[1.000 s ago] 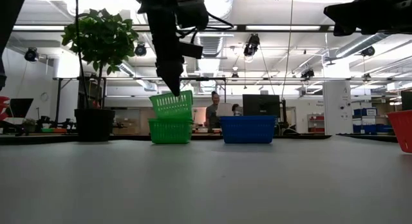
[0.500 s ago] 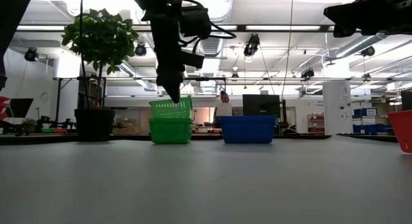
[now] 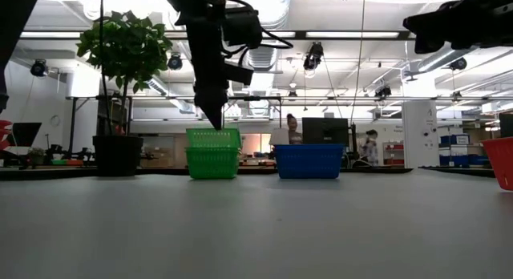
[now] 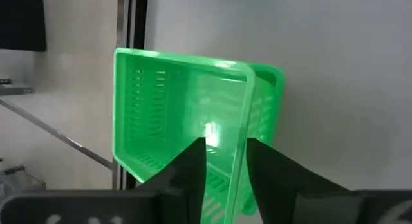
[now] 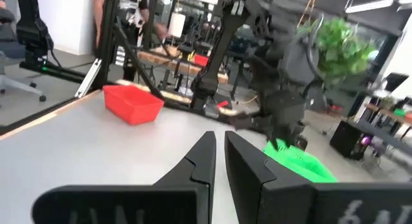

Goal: Stack baskets by color
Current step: Stack the bottom green basket on the top green basket, then stack the right red basket on the left red basket

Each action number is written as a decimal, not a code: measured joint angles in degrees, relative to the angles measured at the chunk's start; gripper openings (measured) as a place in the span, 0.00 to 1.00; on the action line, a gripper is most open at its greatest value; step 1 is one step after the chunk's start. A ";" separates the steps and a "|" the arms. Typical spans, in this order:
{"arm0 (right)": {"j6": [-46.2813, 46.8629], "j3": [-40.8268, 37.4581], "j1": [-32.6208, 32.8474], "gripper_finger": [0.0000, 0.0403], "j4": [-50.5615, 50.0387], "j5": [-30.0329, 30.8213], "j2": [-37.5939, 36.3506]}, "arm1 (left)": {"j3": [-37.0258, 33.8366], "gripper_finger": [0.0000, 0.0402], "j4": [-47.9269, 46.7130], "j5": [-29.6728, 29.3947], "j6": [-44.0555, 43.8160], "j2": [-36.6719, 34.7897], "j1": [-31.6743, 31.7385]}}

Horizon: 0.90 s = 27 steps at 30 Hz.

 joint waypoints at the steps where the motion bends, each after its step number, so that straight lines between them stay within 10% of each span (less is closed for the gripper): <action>1: 0.25 -0.05 0.00 0.07 -0.47 0.01 0.00 | -0.02 0.25 0.06 0.04 -0.32 -0.19 -0.23; 15: 7.96 -0.36 0.00 0.07 -6.27 -0.01 0.02 | -3.73 0.27 6.85 0.96 -4.45 -4.95 -7.93; 27: 16.71 -2.79 0.07 0.07 -2.14 0.03 0.22 | -36.30 0.27 73.27 19.97 6.51 -14.58 -18.86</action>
